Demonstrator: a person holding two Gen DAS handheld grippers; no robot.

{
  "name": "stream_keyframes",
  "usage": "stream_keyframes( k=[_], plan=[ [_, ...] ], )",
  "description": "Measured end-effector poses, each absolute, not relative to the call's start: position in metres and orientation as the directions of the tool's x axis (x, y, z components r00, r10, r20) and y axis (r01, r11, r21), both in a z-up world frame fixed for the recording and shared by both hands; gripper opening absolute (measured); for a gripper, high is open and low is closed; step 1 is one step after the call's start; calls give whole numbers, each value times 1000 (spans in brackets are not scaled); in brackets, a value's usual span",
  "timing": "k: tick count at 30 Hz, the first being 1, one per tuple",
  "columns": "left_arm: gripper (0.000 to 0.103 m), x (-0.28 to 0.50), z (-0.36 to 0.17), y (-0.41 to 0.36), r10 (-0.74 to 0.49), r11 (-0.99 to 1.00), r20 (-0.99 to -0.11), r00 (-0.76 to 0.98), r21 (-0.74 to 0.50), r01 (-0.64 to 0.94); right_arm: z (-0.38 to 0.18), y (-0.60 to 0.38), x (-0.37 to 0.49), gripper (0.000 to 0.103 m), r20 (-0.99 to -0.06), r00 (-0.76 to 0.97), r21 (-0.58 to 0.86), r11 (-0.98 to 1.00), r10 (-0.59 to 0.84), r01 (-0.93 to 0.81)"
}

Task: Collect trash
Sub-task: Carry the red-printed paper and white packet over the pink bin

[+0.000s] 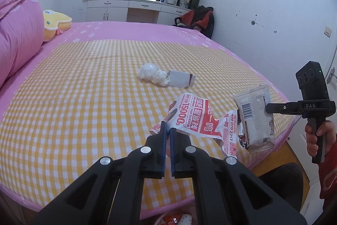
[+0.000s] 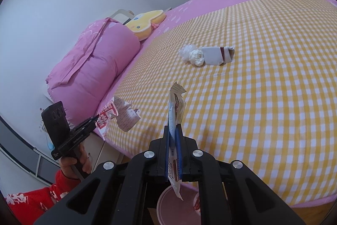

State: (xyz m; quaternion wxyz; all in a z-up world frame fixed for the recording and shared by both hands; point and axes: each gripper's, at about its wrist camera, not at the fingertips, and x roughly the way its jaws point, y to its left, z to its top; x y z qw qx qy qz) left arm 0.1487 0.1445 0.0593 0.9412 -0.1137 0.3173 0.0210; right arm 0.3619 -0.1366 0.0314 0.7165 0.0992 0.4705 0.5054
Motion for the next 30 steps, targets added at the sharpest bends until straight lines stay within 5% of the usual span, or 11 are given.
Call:
stream_keyframes(
  k=[30],
  plan=[
    [4, 60, -22, 83, -105, 955, -721, 684, -264, -132, -54, -157, 267, 11, -556, -151, 754, 420, 817, -505]
  ],
)
